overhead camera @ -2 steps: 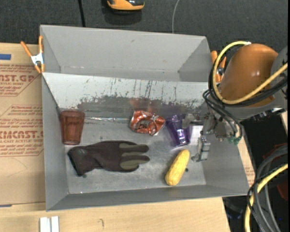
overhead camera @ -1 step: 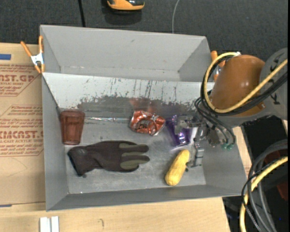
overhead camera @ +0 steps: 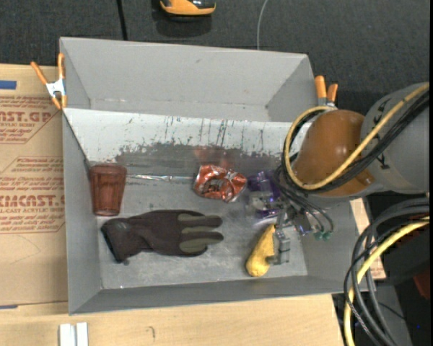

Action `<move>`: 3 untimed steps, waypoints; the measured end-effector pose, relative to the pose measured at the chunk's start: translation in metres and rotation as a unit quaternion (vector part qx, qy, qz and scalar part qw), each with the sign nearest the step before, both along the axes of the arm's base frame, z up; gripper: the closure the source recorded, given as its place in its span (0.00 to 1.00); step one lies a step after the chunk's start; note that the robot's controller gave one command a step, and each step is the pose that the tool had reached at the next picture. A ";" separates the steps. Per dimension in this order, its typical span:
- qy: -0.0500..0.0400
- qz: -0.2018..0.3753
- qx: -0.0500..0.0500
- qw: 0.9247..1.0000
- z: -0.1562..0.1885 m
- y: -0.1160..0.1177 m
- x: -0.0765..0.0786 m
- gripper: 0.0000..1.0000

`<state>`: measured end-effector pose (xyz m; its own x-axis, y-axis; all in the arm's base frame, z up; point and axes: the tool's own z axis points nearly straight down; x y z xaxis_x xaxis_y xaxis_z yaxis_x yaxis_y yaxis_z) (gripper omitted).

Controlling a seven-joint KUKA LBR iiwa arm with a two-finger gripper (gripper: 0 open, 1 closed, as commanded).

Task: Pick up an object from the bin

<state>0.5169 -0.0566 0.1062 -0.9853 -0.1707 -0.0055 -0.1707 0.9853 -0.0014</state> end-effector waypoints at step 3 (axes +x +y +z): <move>0.001 0.070 0.000 0.998 0.106 -0.030 -0.024 1.00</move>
Offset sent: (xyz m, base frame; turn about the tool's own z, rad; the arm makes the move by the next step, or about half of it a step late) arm 0.0000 0.0000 0.0000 0.0000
